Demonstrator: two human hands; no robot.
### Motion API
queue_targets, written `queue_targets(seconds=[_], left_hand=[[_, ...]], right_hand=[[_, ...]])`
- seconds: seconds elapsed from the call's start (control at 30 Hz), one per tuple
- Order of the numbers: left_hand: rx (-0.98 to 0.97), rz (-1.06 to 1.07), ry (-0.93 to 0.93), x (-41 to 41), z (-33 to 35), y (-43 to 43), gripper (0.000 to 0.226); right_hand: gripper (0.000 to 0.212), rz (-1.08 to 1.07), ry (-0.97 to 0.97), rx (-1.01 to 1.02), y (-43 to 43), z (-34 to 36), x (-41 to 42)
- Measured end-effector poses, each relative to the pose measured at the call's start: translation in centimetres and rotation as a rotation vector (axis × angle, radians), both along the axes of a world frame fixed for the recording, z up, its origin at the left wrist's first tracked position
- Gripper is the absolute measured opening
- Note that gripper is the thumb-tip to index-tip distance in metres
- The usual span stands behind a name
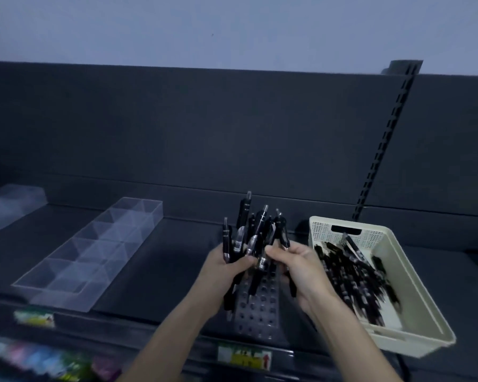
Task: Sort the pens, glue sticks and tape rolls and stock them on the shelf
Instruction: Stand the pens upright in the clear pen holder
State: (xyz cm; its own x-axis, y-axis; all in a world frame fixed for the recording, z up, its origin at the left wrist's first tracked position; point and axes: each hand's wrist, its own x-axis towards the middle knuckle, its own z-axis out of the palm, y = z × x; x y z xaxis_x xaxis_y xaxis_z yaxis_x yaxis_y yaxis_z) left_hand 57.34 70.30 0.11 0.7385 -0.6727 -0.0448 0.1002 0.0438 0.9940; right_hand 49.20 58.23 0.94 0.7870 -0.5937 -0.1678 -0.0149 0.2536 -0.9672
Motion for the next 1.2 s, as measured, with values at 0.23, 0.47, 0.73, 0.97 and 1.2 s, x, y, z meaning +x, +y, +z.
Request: queue_targets(seconds=[0.23,0.47,0.73,0.97,1.2], left_hand=[[0.032,-0.05,0.001,2.9,-0.8,1.2,0.027],[0.099,0.015,0.07,4.9,-1.7,2.9,0.014],[0.128,0.048,0.12,5.4,-3.3,3.5,0.01],[0.1,0.048,0.123,4.6,-3.3,3.2,0.01],[0.088,0.05,0.109,4.3,-2.9,2.6,0.012]], right_hand=[[0.01,-0.129,0.008,-0.006,4.1,-0.1,3.0],[0.017,-0.261,0.072,-0.111,2.1,0.0,1.8],[0.015,-0.269,0.159,-0.328,0.3,-0.4,0.6],[0.029,-0.304,0.228,-0.503,-0.9,-0.9,1.2],[0.023,-0.337,0.328,-0.8,-1.3,-1.6,2.7]])
